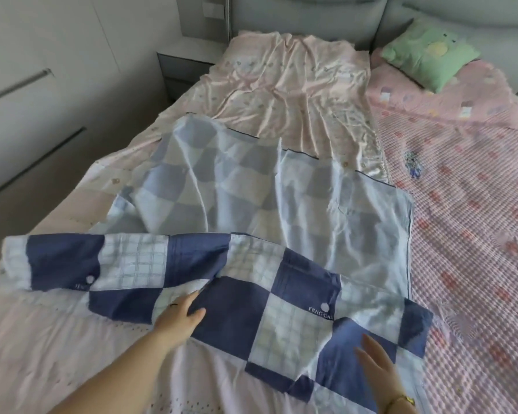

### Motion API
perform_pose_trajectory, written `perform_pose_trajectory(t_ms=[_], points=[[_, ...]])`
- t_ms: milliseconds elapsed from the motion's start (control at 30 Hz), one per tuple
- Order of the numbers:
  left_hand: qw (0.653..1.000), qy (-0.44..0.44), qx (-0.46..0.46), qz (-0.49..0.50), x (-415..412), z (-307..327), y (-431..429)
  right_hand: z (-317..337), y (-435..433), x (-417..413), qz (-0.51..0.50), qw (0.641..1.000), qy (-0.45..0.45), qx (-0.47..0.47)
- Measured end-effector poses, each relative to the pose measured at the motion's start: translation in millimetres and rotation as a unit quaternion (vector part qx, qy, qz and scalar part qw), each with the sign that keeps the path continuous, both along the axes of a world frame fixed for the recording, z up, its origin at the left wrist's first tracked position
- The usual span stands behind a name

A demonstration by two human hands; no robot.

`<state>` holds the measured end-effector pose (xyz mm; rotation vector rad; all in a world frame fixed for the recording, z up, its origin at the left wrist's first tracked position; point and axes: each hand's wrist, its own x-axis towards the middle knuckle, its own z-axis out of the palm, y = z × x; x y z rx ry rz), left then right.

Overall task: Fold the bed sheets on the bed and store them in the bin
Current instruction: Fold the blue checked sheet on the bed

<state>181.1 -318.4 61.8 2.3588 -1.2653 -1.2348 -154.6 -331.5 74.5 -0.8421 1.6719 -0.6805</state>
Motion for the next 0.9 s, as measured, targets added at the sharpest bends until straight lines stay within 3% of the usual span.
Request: perform_pose_trajectory(t_ms=[167, 267, 367, 467, 600, 733, 900], points=[[0.982, -0.061, -0.050, 0.172, 98, -8, 22, 0, 12, 67, 0.019, 1.000, 0.002, -0.023], [0.966, -0.108, -0.063, 0.225, 185, -18, 29, -1, 24, 128, -0.011, 0.999, 0.006, -0.051], [0.958, -0.100, -0.067, 0.261, 271, -22, 26, -9, 25, 199, -0.002, 0.999, 0.031, -0.044], [0.958, -0.091, -0.041, 0.270, 328, -24, 15, -10, 30, 277, 0.082, 0.995, 0.037, 0.037], [0.971, -0.014, -0.035, 0.237, 390, -44, -2, -7, 18, 385, 0.147, 0.986, 0.078, -0.003], [0.961, 0.106, -0.024, 0.253, 415, -57, -17, -8, 1, 457, 0.186, 0.979, 0.081, 0.000], [0.968, 0.095, -0.087, 0.215, 426, -37, -25, -3, -20, 518, 0.222, 0.969, 0.104, -0.015]])
